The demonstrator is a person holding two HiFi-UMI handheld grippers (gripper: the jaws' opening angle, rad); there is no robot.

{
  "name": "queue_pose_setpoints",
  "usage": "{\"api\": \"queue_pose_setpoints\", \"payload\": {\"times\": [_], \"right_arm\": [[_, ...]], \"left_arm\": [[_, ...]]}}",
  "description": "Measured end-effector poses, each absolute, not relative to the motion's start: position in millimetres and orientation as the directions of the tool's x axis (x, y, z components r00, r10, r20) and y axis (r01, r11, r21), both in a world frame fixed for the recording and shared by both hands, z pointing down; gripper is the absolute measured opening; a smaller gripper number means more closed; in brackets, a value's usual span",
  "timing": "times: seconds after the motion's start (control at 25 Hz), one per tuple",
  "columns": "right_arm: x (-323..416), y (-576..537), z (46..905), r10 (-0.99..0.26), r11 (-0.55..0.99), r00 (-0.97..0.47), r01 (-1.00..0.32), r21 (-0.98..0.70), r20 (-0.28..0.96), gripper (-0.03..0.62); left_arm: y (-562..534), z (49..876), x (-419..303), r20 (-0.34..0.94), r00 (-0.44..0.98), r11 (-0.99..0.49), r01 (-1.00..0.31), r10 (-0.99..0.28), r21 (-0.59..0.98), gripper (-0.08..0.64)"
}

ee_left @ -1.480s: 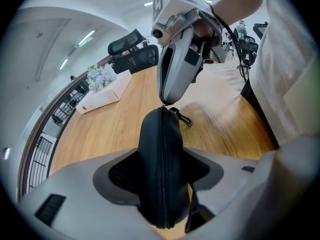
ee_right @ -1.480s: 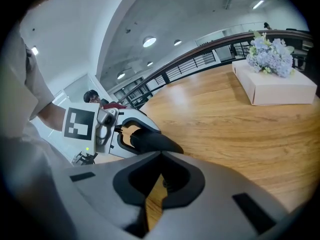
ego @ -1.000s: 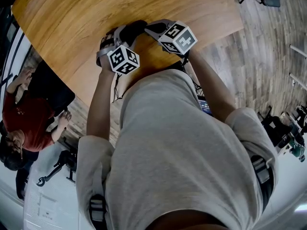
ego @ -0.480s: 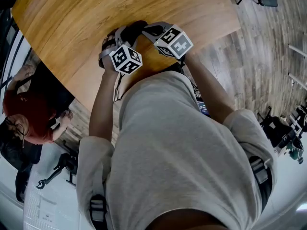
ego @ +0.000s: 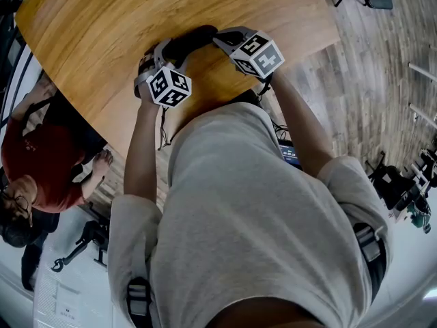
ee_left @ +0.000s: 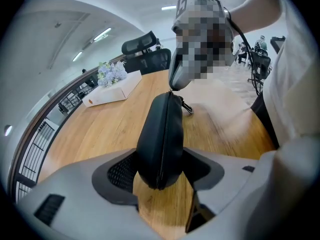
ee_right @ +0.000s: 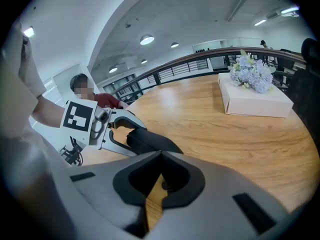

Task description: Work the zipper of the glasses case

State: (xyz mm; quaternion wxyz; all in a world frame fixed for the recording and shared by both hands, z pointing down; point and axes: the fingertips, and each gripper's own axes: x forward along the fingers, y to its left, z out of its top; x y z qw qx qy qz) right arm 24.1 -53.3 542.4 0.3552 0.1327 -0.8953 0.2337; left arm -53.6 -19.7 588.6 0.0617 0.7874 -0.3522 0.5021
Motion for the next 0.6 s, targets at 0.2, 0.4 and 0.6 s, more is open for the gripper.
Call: {"api": "queue_pose_setpoints", "payload": {"times": [0.2,0.4,0.6], "right_arm": [[28,-59,542,-0.094,0.850,-0.702,-0.426,-0.310,0.706,0.025],[23,-53,538,-0.099,0.851,-0.710,-0.423,-0.310,0.697,0.025],[18,-50,536,-0.107,0.859,-0.711,-0.418,-0.295,0.695,0.025]], "left_arm": [[-23,580,-47,0.815,0.262,-0.737,-0.619,-0.517,-0.270,0.279],[-22,580,-48,0.819,0.236,-0.723,-0.631,-0.523,-0.281,0.278],[-23,577,-45,0.817,0.225,-0.710,-0.645,-0.531,-0.283,0.278]]}}
